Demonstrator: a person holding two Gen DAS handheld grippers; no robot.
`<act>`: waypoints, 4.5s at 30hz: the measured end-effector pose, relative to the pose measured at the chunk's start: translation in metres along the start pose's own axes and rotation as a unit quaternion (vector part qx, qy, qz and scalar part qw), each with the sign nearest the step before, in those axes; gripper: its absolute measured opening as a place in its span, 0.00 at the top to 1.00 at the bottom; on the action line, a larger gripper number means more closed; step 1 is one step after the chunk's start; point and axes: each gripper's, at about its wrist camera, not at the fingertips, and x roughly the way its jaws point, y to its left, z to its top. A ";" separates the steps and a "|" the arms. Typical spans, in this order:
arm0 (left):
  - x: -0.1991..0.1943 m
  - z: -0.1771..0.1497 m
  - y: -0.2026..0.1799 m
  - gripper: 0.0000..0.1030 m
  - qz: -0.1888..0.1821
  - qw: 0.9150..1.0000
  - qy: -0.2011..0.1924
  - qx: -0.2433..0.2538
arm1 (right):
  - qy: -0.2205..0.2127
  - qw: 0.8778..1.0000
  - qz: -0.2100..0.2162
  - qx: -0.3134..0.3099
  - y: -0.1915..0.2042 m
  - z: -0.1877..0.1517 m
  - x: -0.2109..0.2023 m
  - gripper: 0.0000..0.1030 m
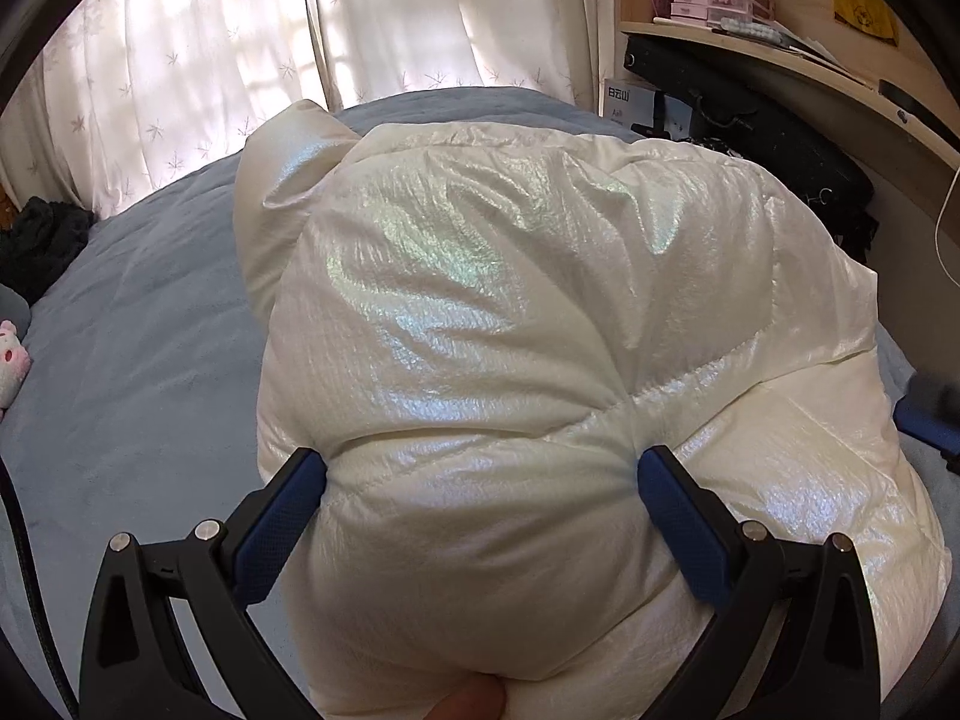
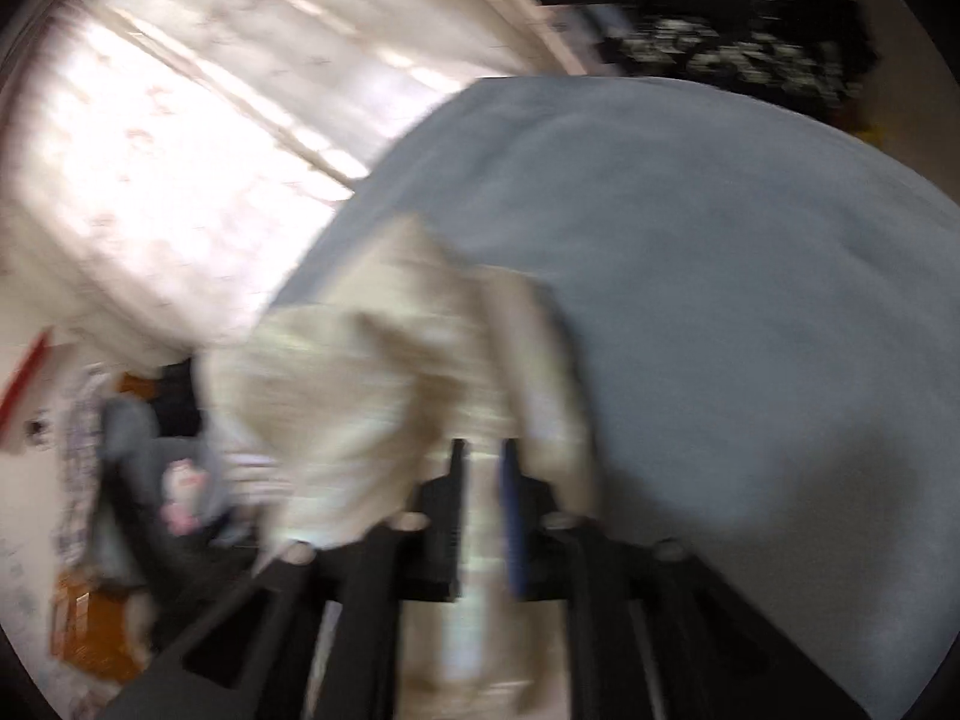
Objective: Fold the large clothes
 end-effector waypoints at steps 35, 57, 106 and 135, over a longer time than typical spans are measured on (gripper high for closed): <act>-0.037 0.003 0.003 0.01 -0.041 0.999 0.034 -0.009 | 0.043 0.995 -0.037 -0.081 0.029 -0.024 0.028 0.71; -0.043 -0.051 0.050 0.01 -0.084 0.989 0.091 -0.085 | -0.074 0.974 -0.103 -0.185 0.104 0.002 -0.017 0.68; -0.069 -0.024 0.060 0.01 -0.044 0.994 0.069 -0.070 | 0.023 0.982 -0.120 -0.144 0.061 0.046 0.096 0.66; -0.005 -0.033 0.117 0.01 -0.167 0.956 0.162 -0.178 | 0.164 0.952 -0.122 -0.227 0.064 0.041 0.060 0.00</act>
